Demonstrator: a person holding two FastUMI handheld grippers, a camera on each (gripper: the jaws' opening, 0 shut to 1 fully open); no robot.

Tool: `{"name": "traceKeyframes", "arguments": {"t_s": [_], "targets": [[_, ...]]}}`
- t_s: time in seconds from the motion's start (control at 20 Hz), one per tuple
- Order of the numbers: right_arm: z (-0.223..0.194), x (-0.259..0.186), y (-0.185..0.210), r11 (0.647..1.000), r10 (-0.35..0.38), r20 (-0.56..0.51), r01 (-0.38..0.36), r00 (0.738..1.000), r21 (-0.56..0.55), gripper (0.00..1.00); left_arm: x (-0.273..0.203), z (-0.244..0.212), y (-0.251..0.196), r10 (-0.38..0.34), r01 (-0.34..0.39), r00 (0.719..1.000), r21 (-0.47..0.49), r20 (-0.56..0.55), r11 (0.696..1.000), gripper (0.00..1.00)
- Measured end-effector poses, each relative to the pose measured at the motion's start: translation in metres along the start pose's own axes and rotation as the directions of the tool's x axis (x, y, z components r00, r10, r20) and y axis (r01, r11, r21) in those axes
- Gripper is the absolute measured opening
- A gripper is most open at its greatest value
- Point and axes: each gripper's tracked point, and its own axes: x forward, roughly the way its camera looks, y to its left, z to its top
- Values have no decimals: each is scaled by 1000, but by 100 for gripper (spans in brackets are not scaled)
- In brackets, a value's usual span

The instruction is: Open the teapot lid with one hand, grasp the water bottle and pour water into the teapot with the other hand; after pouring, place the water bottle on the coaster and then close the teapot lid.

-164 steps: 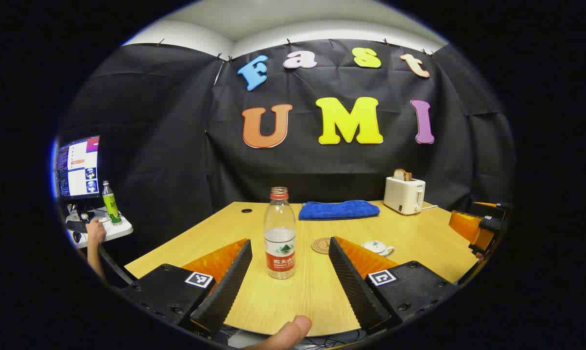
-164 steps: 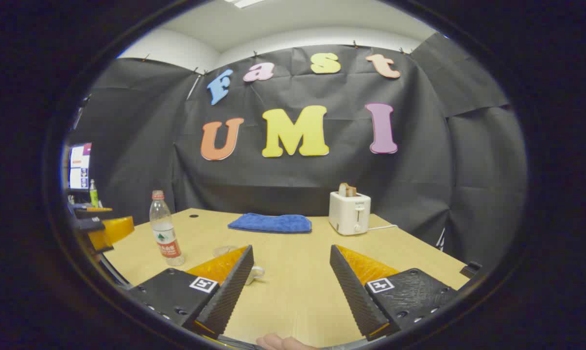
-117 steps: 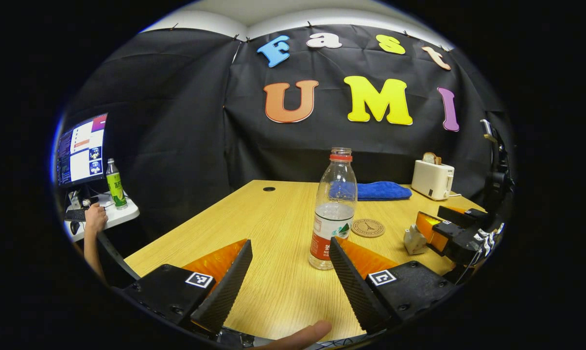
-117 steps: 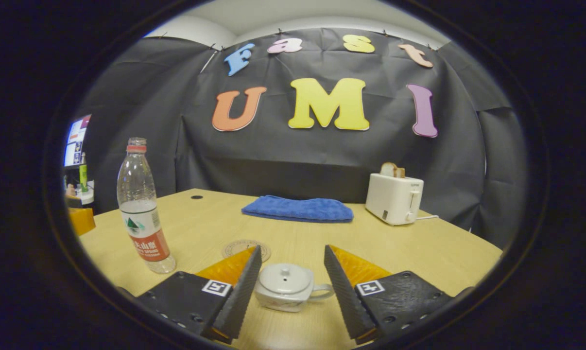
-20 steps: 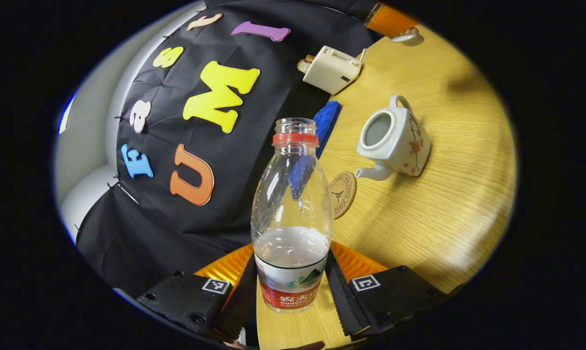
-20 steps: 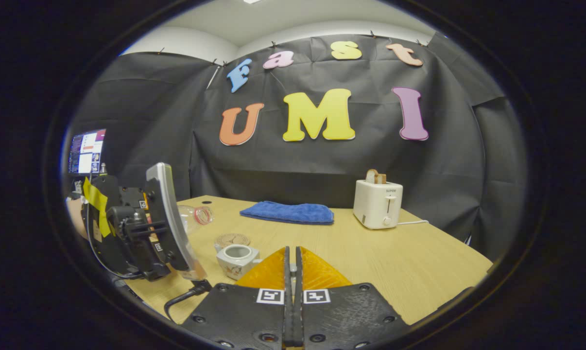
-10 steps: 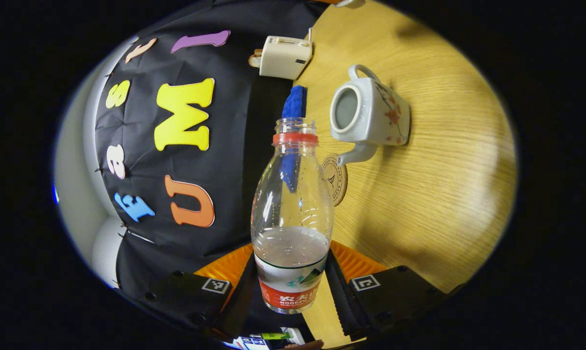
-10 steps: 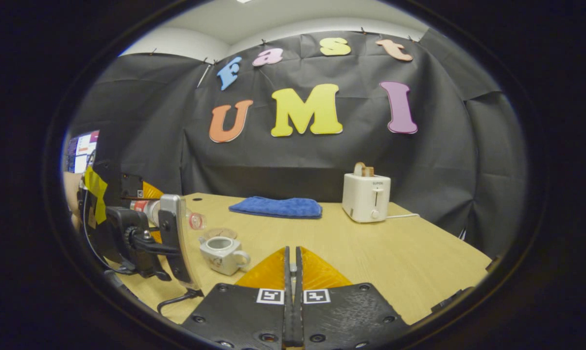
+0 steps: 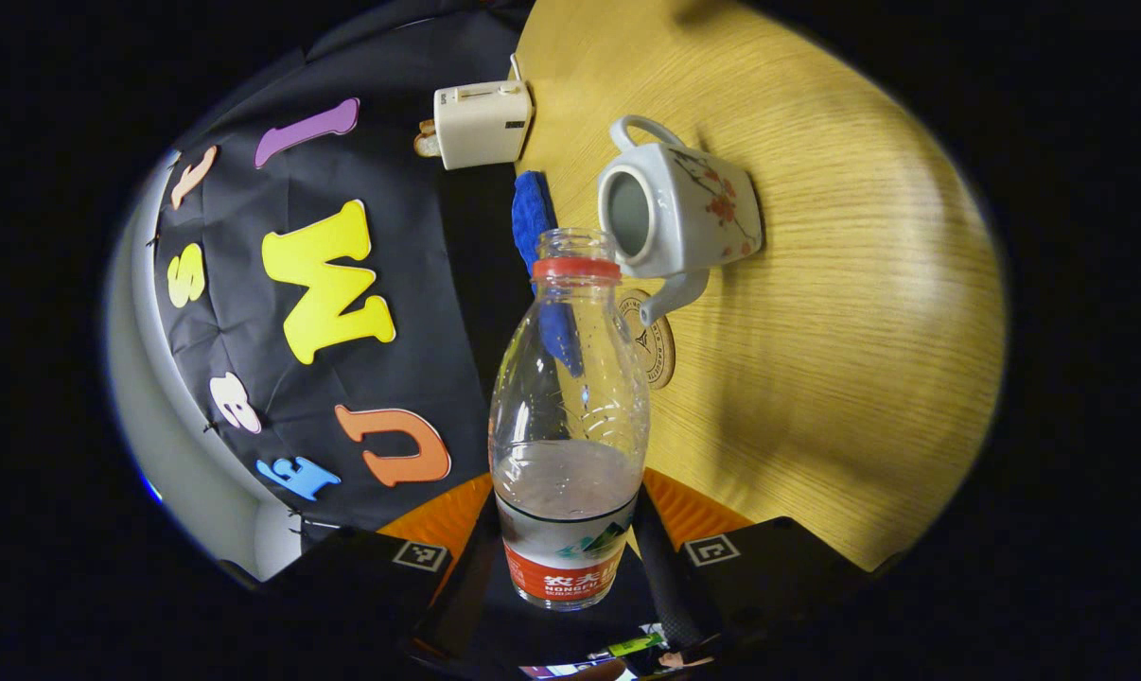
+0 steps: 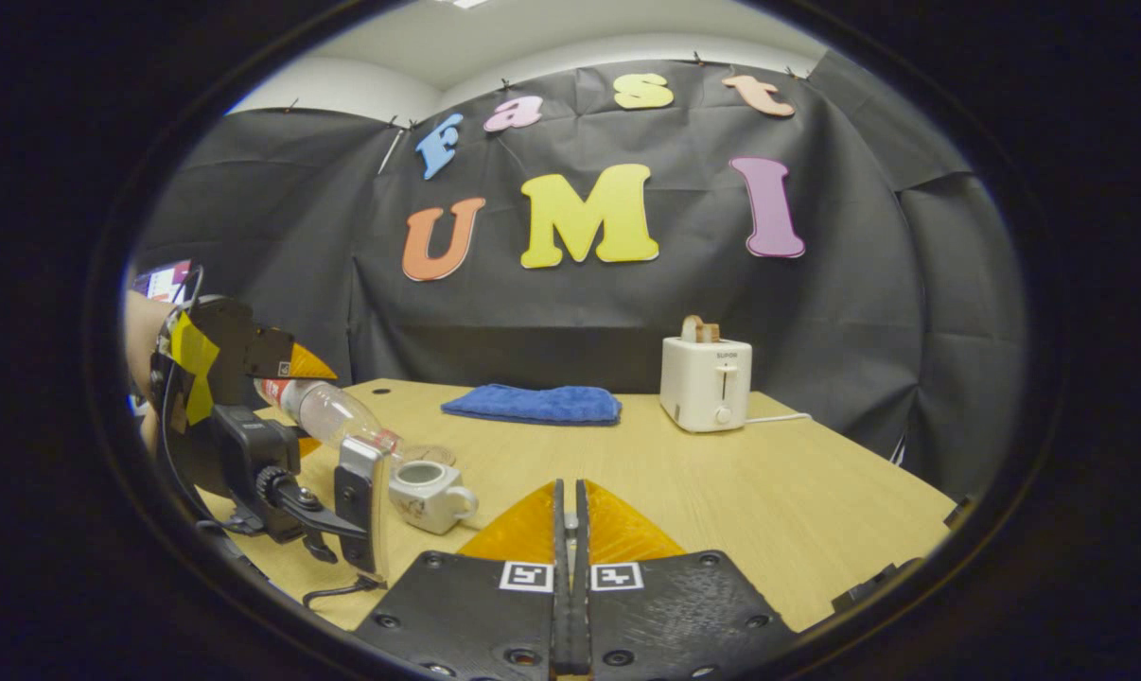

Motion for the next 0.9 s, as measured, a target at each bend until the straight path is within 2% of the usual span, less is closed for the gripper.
{"name": "traceKeyframes", "arguments": {"t_s": [0.2, 0.9], "targets": [[0, -2, -2, 1000, 5, 0, -5, 1000, 13, 0, 4, 4, 14, 27, -28, 1000, 98, 12, 995, 75], [-4, -3, -4, 999, 19, -5, -19, 1000, 29, 0, 9, 11, 23, 19, -19, 1000, 220, 3, 975, 75]]}}
